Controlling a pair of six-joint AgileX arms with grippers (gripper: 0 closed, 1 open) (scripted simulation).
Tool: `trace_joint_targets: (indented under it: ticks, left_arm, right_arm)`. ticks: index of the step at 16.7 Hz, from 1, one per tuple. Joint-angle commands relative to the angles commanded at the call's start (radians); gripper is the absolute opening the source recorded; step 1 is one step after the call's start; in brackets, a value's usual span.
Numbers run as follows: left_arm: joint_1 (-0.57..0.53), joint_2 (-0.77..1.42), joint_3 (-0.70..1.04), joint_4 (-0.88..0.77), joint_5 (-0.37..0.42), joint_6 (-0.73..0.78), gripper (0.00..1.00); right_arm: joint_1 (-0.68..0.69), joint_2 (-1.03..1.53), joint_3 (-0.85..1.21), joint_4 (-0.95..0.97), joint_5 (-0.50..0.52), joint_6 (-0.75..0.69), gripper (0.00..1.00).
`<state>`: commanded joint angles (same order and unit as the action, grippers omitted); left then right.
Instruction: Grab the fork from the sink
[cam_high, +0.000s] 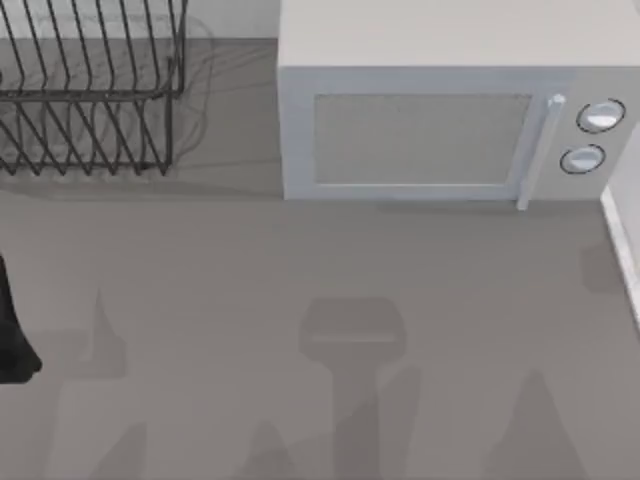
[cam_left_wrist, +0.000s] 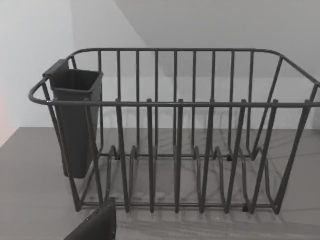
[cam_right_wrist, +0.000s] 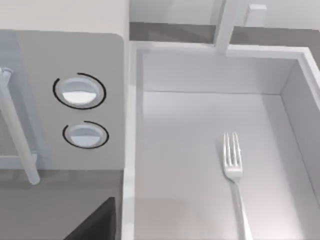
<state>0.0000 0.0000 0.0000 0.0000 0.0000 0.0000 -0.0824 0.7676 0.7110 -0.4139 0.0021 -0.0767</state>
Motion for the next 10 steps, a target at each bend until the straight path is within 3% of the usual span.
trace_joint_targets:
  ticks: [10]
  left_arm:
    - [0.0, 0.0, 0.0, 0.0, 0.0, 0.0, 1.0]
  right_arm:
    - [-0.112, 1.029, 0.96, -0.56, 0.003, -0.103, 1.0]
